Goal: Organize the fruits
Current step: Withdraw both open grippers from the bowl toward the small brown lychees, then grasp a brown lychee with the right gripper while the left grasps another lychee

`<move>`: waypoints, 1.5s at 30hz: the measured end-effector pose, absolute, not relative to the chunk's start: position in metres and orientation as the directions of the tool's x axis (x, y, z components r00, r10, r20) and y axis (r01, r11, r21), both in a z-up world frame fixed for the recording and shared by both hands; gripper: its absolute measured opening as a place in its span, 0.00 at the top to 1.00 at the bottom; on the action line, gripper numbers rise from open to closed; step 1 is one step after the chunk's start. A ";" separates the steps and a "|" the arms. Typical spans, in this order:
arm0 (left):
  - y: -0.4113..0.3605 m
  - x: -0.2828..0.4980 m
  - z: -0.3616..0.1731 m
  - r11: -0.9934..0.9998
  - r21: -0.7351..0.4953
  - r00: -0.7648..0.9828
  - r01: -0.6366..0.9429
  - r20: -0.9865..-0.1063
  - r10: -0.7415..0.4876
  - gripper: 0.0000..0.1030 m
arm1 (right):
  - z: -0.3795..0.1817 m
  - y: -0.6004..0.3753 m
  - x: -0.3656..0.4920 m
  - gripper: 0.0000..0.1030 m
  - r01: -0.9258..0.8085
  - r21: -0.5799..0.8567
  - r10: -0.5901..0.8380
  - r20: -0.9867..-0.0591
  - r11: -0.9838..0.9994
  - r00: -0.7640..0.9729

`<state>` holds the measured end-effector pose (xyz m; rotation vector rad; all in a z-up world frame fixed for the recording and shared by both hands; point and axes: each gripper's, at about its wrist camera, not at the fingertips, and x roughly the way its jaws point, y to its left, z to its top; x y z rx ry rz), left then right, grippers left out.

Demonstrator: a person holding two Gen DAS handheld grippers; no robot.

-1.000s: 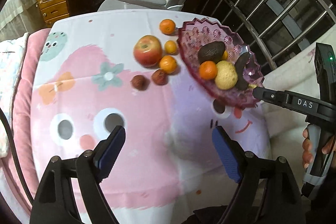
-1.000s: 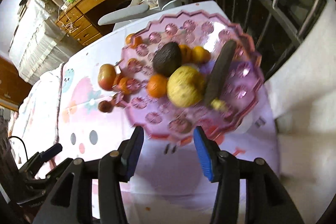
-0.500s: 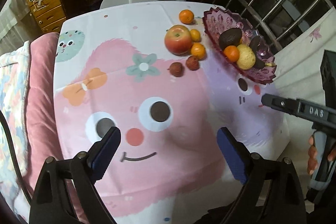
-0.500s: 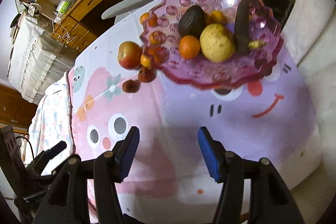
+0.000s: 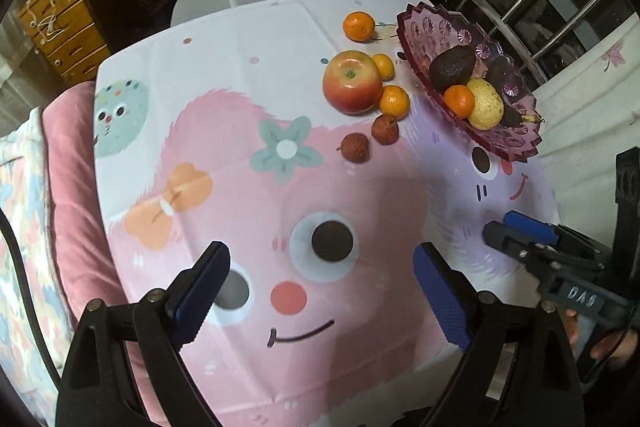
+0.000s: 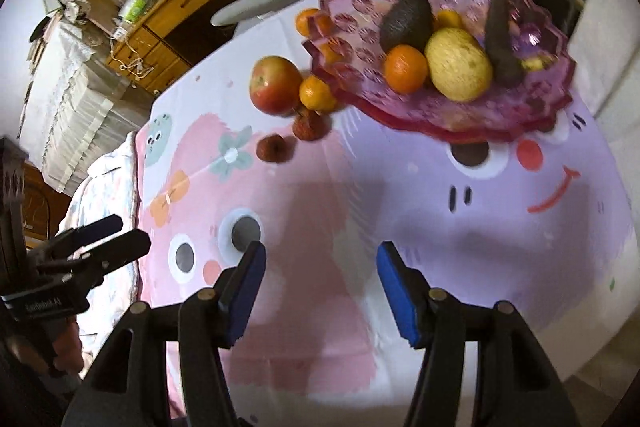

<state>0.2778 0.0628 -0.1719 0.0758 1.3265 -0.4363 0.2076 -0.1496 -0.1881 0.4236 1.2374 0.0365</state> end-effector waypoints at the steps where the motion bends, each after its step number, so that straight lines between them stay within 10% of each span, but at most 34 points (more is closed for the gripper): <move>1: 0.060 0.282 -0.174 0.917 -0.189 0.169 0.351 -0.951 -0.260 0.10 | -0.190 -0.149 0.211 0.43 0.184 0.333 0.256 -0.902 0.925 0.348; 17: 0.017 0.341 -0.242 0.898 -0.240 0.064 0.369 -0.957 -0.283 0.12 | -0.239 -0.128 0.254 0.43 -0.039 0.216 0.206 -0.842 0.976 0.498; 45: -0.022 0.363 -0.267 0.841 -0.344 0.054 0.417 -0.915 -0.401 0.66 | -0.273 -0.108 0.282 0.64 -0.156 0.041 0.129 -0.781 0.987 0.612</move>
